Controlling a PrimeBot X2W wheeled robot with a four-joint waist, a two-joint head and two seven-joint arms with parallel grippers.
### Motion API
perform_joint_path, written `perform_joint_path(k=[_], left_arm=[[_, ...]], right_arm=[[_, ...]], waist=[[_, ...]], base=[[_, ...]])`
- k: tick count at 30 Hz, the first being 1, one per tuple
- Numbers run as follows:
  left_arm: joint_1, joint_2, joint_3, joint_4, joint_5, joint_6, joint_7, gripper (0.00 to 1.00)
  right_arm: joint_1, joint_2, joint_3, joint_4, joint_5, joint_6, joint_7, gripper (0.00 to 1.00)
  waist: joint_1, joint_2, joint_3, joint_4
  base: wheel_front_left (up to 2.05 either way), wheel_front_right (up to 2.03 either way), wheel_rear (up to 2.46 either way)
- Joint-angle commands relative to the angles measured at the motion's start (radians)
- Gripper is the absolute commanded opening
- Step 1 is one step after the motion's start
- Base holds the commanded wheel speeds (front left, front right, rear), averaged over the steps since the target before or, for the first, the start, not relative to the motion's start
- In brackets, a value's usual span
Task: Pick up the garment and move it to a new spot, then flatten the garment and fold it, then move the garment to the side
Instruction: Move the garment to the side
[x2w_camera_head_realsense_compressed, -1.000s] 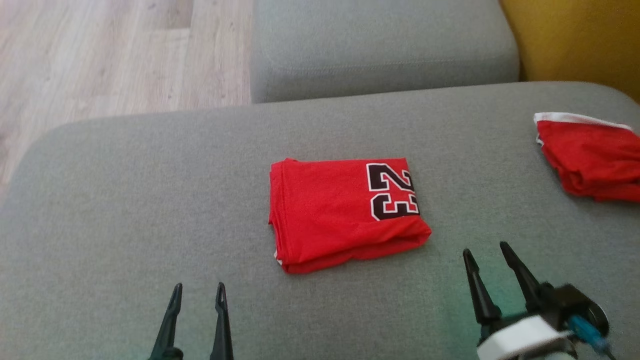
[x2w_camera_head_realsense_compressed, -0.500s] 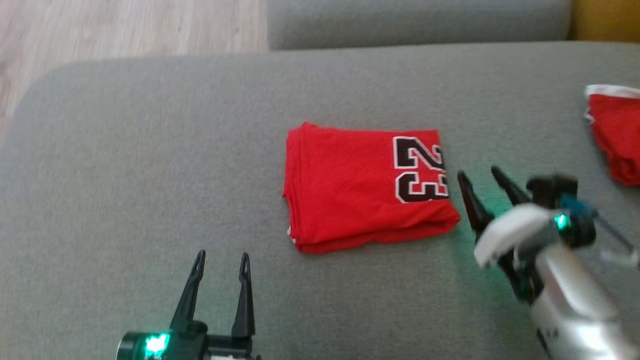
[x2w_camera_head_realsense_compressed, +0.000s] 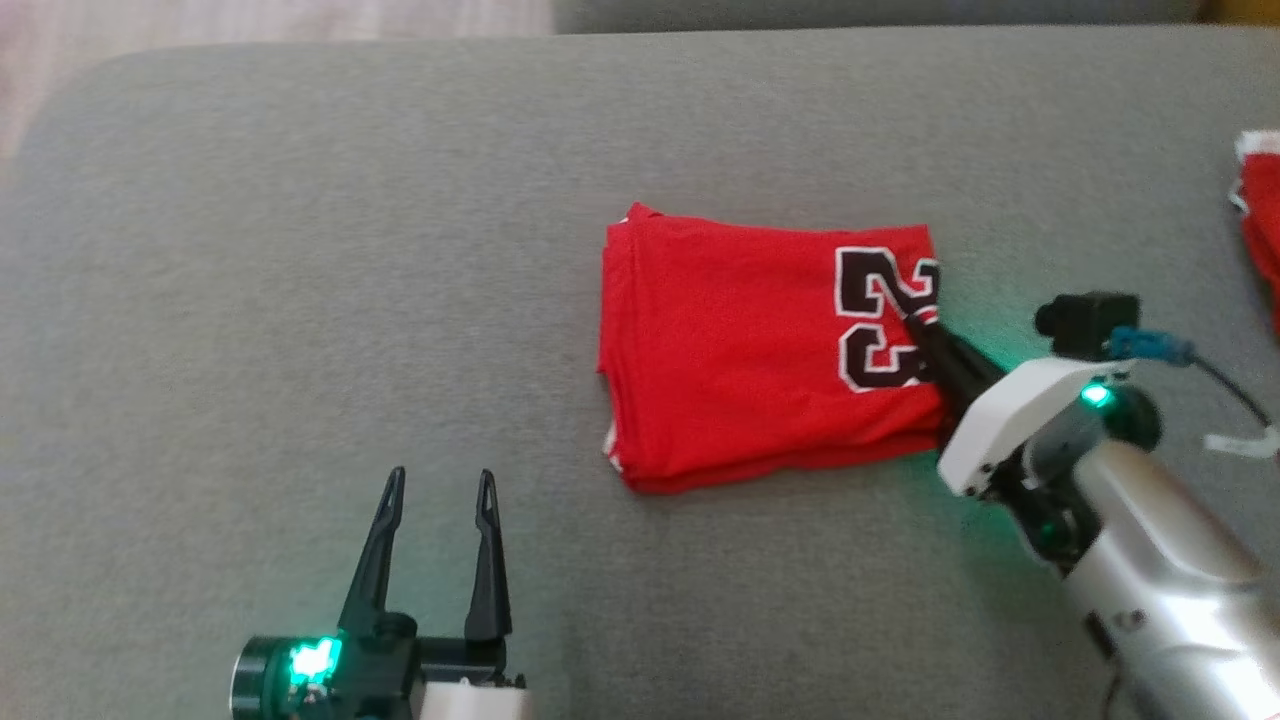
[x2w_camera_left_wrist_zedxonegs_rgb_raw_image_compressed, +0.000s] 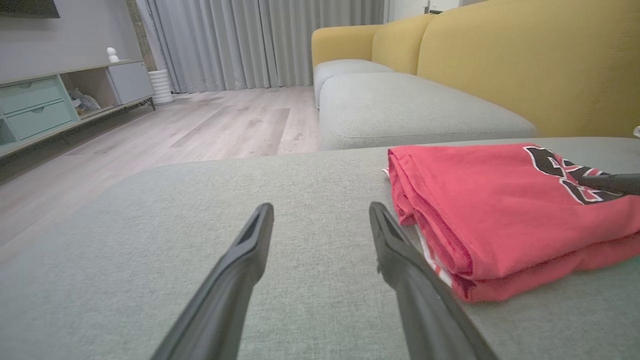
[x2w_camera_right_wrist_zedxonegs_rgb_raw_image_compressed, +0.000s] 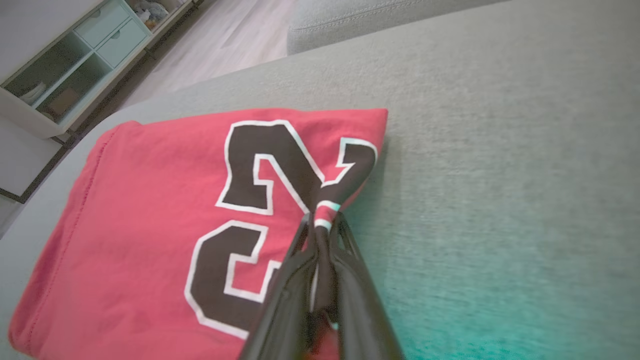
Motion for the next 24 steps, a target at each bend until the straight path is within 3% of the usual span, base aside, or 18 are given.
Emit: perform_joint_path(k=[1, 5, 10, 18, 24], left_arm=[[-0.034, -0.006, 0.024, -0.036, -0.004, 0.007, -0.005, 1.00], [-0.056, -0.006, 0.024, -0.047, 0.004, 0.011, -0.005, 1.00], [-0.117, -0.006, 0.017, -0.052, 0.027, 0.004, -0.005, 1.00], [-0.228, -0.005, -0.007, -0.042, 0.064, -0.012, -0.005, 1.00], [-0.271, -0.002, -0.024, -0.027, 0.073, -0.013, -0.005, 1.00]], right_arm=[[-0.039, -0.037, 0.019, -0.040, 0.008, -0.001, -0.016, 0.00], [-0.074, -0.139, 0.059, -0.092, -0.005, -0.001, -0.013, 0.00], [-0.142, -0.313, 0.083, -0.160, -0.028, -0.001, 0.007, 0.00], [-0.252, -0.588, 0.042, -0.218, -0.070, -0.001, 0.017, 0.00], [-0.294, -0.685, -0.024, -0.204, -0.088, -0.001, 0.017, 0.00]], waist=[[0.0000, 0.0000, 0.016, -0.030], [0.0000, 0.0000, 0.062, -0.100], [0.0000, 0.0000, 0.146, -0.185], [0.0000, 0.0000, 0.265, -0.267], [0.0000, 0.0000, 0.309, -0.282]], base=[[0.00, 0.00, 0.00], [0.00, 0.00, 0.00], [0.00, 0.00, 0.00], [0.00, 0.00, 0.00], [0.00, 0.00, 0.00]])
